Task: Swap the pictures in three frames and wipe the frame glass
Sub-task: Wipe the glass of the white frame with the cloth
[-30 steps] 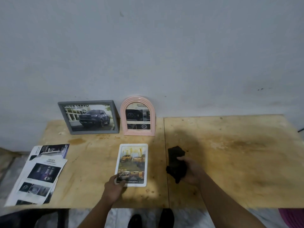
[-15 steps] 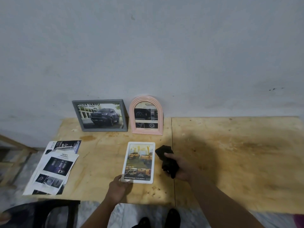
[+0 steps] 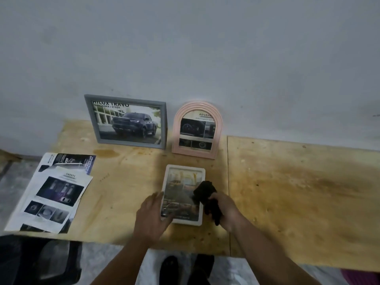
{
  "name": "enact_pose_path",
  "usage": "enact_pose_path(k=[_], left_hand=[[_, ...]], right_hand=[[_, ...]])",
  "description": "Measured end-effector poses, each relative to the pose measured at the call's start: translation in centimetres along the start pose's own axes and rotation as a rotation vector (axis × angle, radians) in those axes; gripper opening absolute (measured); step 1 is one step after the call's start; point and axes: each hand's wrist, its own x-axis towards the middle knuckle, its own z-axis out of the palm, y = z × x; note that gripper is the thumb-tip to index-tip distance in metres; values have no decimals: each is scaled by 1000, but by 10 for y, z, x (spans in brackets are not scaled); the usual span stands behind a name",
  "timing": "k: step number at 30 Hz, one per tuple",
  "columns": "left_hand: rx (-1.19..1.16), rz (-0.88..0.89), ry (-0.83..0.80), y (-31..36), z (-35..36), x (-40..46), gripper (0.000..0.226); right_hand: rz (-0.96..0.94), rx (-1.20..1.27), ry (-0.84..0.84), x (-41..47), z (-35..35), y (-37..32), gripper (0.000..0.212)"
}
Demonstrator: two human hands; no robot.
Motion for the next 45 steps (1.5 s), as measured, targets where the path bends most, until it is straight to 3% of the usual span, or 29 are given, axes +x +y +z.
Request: enact_pose_path(k=[7, 13, 17, 27, 35, 40, 45], left_hand=[[309, 318, -49, -38, 15, 30, 125], [280, 369, -13, -47, 23, 31, 130], [257, 380, 35, -49, 25, 31, 127], [260, 395, 57, -53, 31, 33, 127], [251, 371, 6, -52, 29, 33, 131], [242, 377, 25, -52, 29, 33, 131], [225, 394, 71, -53, 32, 33, 129]], right_hand=[[-424, -441, 126, 42, 49, -7, 30], [-918, -1095, 240, 86, 88, -16, 45], [-1018, -1536, 300, 115, 103, 11, 48], [-1110, -1551, 266, 98, 96, 35, 38], [-1057, -1704, 398, 101, 99, 37, 48], [-988, -1666, 308, 97, 105, 31, 54], [-964, -1635, 101, 67, 92, 42, 53]])
